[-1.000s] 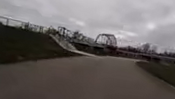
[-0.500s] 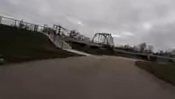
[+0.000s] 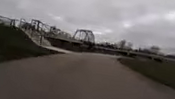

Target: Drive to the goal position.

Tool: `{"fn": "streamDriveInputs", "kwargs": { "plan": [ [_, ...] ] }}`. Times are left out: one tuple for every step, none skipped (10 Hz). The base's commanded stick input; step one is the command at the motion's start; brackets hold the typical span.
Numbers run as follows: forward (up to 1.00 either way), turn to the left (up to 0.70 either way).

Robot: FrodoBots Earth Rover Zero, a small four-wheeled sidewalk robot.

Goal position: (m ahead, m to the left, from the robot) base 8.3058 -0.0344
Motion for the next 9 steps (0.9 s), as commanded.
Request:
{"fn": "streamDriveInputs", "kwargs": {
  "plan": [
    [1.0,-0.11],
    [1.0,0.0],
    [1.0,0.0],
    [1.0,0.0],
    [1.0,0.0],
    [1.0,0.03],
    [1.0,0.02],
    [1.0,0.0],
    [1.0,0.02]
  ]
}}
